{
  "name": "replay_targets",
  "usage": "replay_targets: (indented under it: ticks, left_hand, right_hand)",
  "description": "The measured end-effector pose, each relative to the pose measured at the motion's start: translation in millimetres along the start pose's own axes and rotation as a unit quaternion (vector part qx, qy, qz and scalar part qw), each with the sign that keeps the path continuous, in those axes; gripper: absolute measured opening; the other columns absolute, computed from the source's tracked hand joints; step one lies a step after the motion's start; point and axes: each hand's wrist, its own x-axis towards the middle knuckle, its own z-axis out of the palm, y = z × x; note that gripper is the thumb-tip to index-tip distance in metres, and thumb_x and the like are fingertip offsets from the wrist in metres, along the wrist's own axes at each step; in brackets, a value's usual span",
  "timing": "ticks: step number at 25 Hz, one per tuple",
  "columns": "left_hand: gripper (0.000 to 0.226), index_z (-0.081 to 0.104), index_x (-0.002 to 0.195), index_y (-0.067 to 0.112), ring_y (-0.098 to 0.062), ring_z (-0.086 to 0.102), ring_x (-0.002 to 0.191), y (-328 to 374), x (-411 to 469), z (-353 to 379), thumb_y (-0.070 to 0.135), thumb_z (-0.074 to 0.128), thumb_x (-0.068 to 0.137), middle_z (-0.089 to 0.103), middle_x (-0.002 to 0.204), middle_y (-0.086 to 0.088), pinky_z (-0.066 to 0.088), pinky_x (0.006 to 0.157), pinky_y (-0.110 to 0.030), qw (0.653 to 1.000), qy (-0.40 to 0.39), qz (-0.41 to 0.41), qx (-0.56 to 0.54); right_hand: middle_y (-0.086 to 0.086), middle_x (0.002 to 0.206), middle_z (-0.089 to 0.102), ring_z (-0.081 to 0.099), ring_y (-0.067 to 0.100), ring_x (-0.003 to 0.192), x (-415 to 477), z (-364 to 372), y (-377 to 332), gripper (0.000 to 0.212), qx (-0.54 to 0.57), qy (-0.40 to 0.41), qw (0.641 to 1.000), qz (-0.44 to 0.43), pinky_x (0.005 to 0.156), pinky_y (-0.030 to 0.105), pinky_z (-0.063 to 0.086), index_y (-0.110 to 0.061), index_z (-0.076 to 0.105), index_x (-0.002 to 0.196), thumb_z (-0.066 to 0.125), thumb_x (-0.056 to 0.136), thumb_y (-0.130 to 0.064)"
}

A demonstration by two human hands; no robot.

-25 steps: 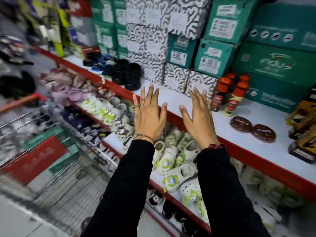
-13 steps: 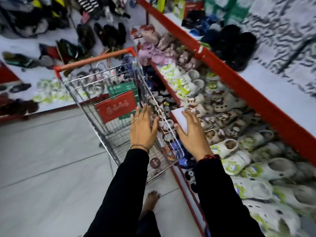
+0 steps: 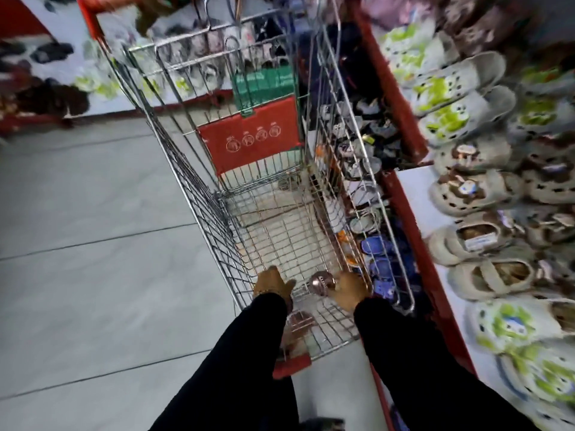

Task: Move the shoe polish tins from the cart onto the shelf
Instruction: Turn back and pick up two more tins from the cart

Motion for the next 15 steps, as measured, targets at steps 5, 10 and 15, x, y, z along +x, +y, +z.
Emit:
replay_targets:
  ticks: [5, 10, 15]
  left_hand:
    - [0.051, 0.051, 0.134, 0.006, -0.03, 0.052, 0.131, -18, 73, 64, 0.024, 0.061, 0.086, 0.053, 0.138, -0.012, 0.047, 0.105, -0.039, 0.991, -0.071, -0.074, 0.09]
    - [0.045, 0.046, 0.139, 0.019, -0.03, 0.046, 0.131, -31, 98, 100, 0.023, 0.049, 0.094, 0.041, 0.145, -0.007, 0.044, 0.102, -0.042, 0.994, -0.012, -0.079, 0.069]
    - [0.059, 0.038, 0.144, 0.019, -0.029, 0.039, 0.138, -34, 100, 96, 0.029, 0.059, 0.089, 0.035, 0.151, -0.007, 0.043, 0.105, -0.042, 0.985, -0.039, -0.039, 0.166]
  right_hand:
    - [0.026, 0.125, 0.06, 0.06, 0.037, 0.116, 67, 29, 6, 0.049, 0.033, 0.025, 0.997, 0.067, 0.091, 0.038, 0.048, 0.003, 0.059, 0.118, 0.073, 0.082, -0.027]
    - [0.022, 0.141, 0.043, 0.054, 0.039, 0.123, 102, 51, 3, 0.067, 0.03, 0.012, 0.99, 0.137, 0.097, 0.038, 0.048, -0.003, 0.045, 0.132, 0.076, 0.08, -0.032]
    - [0.021, 0.147, 0.032, 0.05, 0.04, 0.129, 106, 67, 5, 0.087, 0.004, 0.043, 0.988, 0.147, 0.104, 0.041, 0.045, -0.005, 0.029, 0.143, 0.08, 0.076, -0.025]
